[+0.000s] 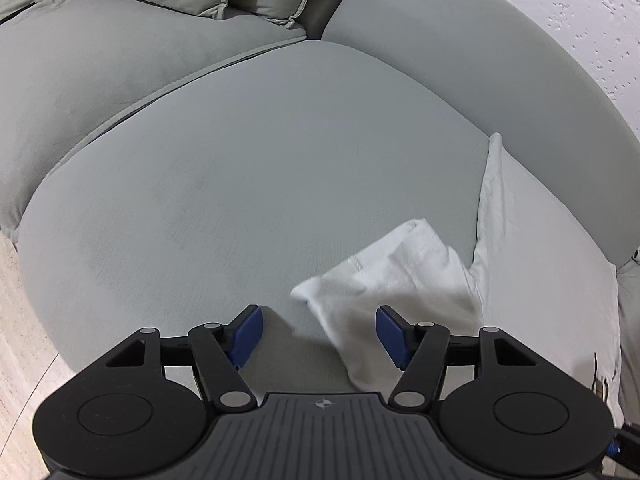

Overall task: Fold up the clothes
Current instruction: 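Move the left gripper to the other sleeve and close on it, then fold the gripped sleeve side over the shirt body with the left gripper, release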

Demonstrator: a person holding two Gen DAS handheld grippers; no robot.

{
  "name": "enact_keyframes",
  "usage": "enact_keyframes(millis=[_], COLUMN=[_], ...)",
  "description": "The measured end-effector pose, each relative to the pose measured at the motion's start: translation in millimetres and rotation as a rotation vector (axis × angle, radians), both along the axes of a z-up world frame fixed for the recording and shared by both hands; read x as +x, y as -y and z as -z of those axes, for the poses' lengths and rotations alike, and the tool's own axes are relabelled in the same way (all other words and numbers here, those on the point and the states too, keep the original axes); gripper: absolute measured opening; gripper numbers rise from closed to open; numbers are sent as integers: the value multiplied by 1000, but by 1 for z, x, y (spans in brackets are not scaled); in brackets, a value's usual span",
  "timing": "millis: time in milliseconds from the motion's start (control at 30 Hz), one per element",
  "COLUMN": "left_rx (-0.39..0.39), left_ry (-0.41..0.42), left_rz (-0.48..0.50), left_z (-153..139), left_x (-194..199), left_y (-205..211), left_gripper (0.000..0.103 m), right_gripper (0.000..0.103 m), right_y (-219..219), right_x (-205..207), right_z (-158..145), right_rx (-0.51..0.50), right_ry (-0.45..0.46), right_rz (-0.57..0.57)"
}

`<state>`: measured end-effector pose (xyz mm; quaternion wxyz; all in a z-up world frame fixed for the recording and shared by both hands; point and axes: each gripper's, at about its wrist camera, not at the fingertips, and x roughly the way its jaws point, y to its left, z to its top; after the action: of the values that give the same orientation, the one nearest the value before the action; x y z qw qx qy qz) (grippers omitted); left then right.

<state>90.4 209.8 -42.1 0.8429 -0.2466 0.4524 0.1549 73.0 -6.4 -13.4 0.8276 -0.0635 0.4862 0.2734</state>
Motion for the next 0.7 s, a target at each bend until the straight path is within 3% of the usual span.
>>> enact_keyframes(millis=[33, 100, 133, 167, 433, 700], left_rx=[4, 2, 2, 19, 209, 323], left_ry=[6, 19, 25, 34, 124, 176], left_rz=[3, 11, 17, 29, 169, 341], left_z=[0, -1, -1, -3, -32, -59], left_x=[2, 4, 4, 4, 4, 11], left_y=[0, 0, 0, 2, 39, 95], left_gripper=[51, 25, 18, 3, 2, 2], right_gripper=[45, 45, 45, 45, 45, 45], right_y=[1, 4, 6, 9, 30, 62], right_x=[1, 2, 2, 3, 3, -2], right_z=[0, 1, 1, 1, 4, -2], right_rx=[-1, -4, -5, -5, 17, 62], right_ry=[-1, -3, -3, -3, -20, -21], right_rz=[4, 13, 18, 24, 83, 153])
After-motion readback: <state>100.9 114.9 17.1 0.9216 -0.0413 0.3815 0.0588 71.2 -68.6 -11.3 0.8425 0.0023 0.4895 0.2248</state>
